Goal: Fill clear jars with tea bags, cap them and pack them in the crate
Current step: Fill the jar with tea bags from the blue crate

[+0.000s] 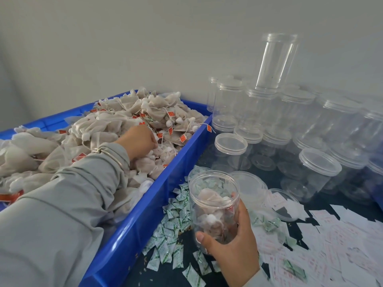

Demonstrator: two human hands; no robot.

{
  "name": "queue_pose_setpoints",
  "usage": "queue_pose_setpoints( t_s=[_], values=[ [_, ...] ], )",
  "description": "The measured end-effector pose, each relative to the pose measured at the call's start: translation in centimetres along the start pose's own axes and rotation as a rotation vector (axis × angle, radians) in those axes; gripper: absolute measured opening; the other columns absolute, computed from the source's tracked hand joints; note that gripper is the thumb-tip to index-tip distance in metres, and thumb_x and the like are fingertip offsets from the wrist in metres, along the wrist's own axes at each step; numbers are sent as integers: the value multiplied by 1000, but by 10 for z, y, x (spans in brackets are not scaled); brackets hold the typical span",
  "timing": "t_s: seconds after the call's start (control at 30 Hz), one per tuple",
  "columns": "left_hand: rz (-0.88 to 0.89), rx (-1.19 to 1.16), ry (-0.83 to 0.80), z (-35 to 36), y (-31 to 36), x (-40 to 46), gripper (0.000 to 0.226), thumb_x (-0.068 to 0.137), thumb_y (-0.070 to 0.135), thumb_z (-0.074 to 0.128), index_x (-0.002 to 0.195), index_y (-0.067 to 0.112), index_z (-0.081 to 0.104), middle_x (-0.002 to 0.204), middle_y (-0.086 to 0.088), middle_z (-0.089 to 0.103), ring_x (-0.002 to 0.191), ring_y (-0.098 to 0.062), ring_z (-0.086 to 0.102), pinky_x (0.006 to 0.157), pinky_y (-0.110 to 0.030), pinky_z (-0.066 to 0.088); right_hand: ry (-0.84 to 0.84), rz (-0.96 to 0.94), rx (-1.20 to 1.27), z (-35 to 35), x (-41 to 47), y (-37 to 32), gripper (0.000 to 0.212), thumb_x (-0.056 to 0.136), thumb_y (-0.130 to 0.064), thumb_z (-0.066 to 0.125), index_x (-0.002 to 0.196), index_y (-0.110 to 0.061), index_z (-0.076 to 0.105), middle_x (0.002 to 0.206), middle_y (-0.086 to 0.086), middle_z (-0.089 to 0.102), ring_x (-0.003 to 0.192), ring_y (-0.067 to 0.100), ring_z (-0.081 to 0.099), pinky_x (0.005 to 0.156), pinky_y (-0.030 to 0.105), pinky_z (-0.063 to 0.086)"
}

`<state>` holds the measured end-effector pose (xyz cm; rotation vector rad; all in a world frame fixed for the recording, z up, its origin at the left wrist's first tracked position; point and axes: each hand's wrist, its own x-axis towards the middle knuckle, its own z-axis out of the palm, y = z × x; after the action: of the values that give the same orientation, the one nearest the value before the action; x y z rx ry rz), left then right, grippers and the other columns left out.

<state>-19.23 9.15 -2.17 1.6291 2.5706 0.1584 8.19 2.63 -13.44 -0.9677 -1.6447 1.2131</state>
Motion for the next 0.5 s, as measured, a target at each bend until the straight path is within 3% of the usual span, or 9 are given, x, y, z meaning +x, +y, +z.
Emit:
queue_pose_setpoints(
  t_s=[0.17, 0.33, 0.43, 0.5],
  values=[
    [-54, -146, 115, -6, -7, 5, 23, 98, 19, 49, 103, 4, 67, 86, -4, 59, 69, -14, 50, 55, -23, 37, 1, 10, -2, 0, 0, 2, 104, 43, -44, 85, 132, -49, 31, 136, -23, 45, 123, -6, 45, 105, 29, 40],
    [6, -489, 225, -8, -1, 1, 24, 98, 15, 46, 101, 2, 66, 89, -12, 68, 65, -17, 59, 55, -24, 46, 1, 3, 7, 0, 1, 3, 99, 44, -38, 85, 127, -49, 34, 134, -22, 47, 118, -11, 46, 98, 15, 41],
    [94, -555, 265, -12, 9, -3, 24, 99, 19, 46, 107, 14, 68, 88, 4, 64, 75, -12, 61, 56, -21, 41, -9, 9, 17, 0, 1, 3, 100, 46, -33, 88, 128, -48, 34, 136, -20, 46, 119, -11, 46, 97, 15, 42],
    [167, -536, 281, -13, 13, -9, 22, 92, 15, 53, 107, 22, 68, 78, 11, 57, 67, -6, 54, 56, -17, 36, -23, 13, 44, -1, 1, 4, 99, 51, -23, 92, 128, -47, 34, 137, -17, 45, 117, -12, 47, 94, 15, 45]
  ],
)
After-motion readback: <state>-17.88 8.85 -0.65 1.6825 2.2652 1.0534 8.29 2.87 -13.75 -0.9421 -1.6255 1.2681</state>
